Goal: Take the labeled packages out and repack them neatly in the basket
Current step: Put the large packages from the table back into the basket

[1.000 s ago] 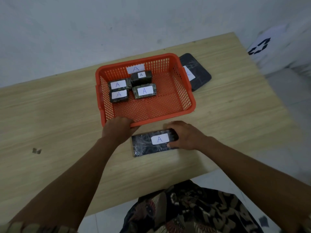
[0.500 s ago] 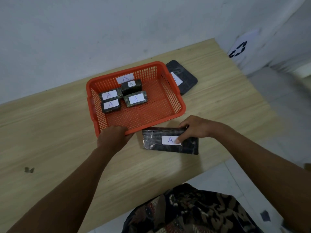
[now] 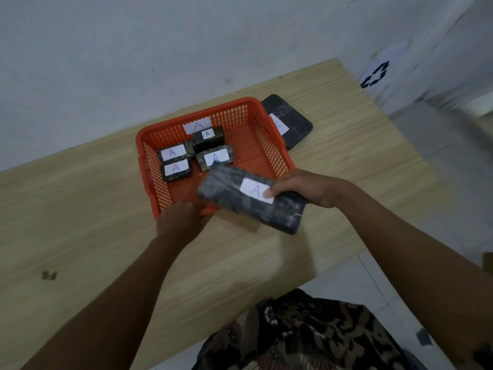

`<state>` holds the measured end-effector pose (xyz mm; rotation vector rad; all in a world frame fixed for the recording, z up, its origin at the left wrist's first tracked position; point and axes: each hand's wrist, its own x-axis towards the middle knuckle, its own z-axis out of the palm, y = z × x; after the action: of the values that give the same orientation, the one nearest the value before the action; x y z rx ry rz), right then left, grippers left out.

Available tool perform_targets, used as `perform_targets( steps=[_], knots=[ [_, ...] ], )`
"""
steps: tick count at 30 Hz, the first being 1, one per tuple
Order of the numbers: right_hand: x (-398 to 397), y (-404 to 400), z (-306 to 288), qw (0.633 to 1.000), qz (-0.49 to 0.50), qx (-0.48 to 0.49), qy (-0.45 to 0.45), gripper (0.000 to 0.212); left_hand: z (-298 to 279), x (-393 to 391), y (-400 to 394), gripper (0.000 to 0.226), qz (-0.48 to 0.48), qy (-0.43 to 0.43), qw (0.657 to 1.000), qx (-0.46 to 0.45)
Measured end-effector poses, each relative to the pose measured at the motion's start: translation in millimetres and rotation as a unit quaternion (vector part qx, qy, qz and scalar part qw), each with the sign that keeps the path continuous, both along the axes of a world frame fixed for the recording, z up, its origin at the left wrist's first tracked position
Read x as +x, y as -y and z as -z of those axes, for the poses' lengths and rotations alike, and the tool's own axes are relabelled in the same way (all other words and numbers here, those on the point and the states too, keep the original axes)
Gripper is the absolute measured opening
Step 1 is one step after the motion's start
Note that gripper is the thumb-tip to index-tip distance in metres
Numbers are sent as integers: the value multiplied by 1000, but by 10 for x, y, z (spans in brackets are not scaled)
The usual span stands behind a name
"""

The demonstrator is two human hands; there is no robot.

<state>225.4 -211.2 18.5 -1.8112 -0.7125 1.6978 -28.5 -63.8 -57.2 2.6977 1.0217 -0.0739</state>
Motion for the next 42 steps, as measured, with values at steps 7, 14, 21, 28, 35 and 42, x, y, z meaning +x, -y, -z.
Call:
perform_targets(
  steps=[7,14,21,28,35,42],
  knots=[
    [-304,-568,329,929,264,109,234,45,16,17,3,44,-4,-15,1000,25],
    [-274,-830,535,908,213,41,359,53,50,6,-7,46,-7,-22,999,22],
    [-174,-1015,712,921,163,19,353,57,59,20,-27,43,-13,-29,999,15],
    [-263,-967,817,880,115,97,450,66,67,20,-34,44,-12,-22,1000,17],
    [-204,-985,880,903,64,66,421,95,41,30,-24,43,-16,-26,999,10],
    [-62,-866,735,864,75,205,454,61,49,39,-72,52,11,-33,997,-70]
  ],
)
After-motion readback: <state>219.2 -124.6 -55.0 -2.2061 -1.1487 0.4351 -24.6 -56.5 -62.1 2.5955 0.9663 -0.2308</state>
